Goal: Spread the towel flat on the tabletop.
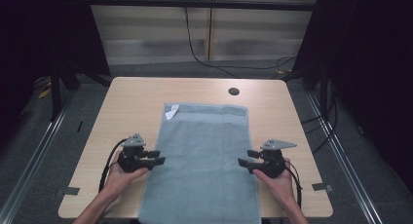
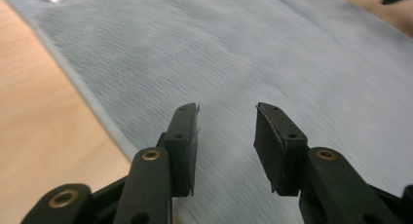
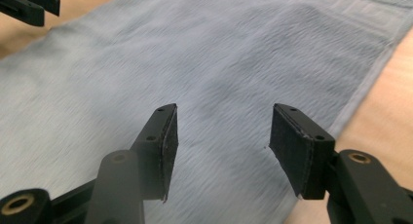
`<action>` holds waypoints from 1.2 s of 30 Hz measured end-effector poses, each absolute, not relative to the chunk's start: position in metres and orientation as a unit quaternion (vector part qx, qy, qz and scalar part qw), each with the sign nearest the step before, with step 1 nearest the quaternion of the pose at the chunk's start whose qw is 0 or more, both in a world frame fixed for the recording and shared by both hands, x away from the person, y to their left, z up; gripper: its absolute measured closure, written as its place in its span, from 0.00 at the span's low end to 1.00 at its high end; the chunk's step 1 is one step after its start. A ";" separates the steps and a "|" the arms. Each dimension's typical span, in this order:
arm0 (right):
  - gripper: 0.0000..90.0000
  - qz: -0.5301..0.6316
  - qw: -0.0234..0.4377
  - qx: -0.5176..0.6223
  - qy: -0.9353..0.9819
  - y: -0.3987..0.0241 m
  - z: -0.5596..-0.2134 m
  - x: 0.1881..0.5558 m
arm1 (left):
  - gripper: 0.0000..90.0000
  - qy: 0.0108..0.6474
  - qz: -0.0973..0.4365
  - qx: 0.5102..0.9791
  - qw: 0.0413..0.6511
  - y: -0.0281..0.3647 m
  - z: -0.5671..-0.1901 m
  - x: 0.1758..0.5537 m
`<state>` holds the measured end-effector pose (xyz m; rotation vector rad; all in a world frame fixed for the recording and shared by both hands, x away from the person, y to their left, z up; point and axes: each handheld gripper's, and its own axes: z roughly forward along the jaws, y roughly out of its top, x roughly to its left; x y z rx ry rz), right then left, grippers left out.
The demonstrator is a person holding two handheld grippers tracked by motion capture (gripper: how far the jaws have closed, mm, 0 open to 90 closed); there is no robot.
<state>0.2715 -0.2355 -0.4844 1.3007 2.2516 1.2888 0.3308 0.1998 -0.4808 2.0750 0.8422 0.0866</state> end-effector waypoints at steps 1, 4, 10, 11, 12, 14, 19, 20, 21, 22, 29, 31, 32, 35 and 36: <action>0.49 0.440 0.120 0.449 0.768 -0.237 -0.485 0.277 | 0.68 0.337 0.025 0.833 0.438 0.198 -0.481 0.338; 0.50 0.438 0.114 0.454 0.767 -0.240 -0.489 0.293 | 0.68 0.350 0.034 0.828 0.436 0.192 -0.483 0.357; 0.52 0.431 0.110 0.453 0.773 -0.239 -0.490 0.312 | 0.67 0.372 0.042 0.804 0.461 0.187 -0.485 0.383; 0.52 0.430 0.107 0.452 0.774 -0.237 -0.490 0.317 | 0.66 0.369 0.046 0.808 0.456 0.186 -0.486 0.385; 0.52 0.429 0.107 0.450 0.776 -0.236 -0.490 0.319 | 0.66 0.371 0.056 0.810 0.450 0.185 -0.486 0.385; 0.52 0.428 0.116 0.449 0.775 -0.233 -0.492 0.325 | 0.66 0.369 0.064 0.813 0.445 0.185 -0.487 0.387; 0.50 0.409 0.113 0.448 0.787 -0.225 -0.500 0.343 | 0.65 0.371 0.075 0.819 0.431 0.189 -0.495 0.394; 0.50 0.398 0.113 0.451 0.791 -0.223 -0.502 0.345 | 0.65 0.366 0.080 0.825 0.424 0.190 -0.497 0.394; 0.49 0.393 0.110 0.451 0.794 -0.220 -0.505 0.346 | 0.65 0.367 0.085 0.827 0.417 0.190 -0.498 0.394; 0.49 0.393 0.118 0.446 0.796 -0.218 -0.507 0.345 | 0.66 0.365 0.087 0.830 0.412 0.189 -0.500 0.394; 0.49 0.384 0.136 0.446 0.797 -0.213 -0.508 0.340 | 0.66 0.361 0.098 0.834 0.405 0.186 -0.507 0.389; 0.49 0.383 0.134 0.443 0.799 -0.212 -0.508 0.337 | 0.67 0.365 0.095 0.832 0.406 0.188 -0.507 0.386; 0.49 0.379 0.136 0.439 0.803 -0.211 -0.507 0.336 | 0.67 0.368 0.093 0.832 0.405 0.189 -0.506 0.384; 0.49 0.374 0.124 0.433 0.811 -0.210 -0.505 0.331 | 0.67 0.353 0.096 0.841 0.398 0.193 -0.505 0.375; 0.49 0.376 0.122 0.431 0.811 -0.210 -0.505 0.329 | 0.67 0.355 0.088 0.839 0.402 0.194 -0.505 0.372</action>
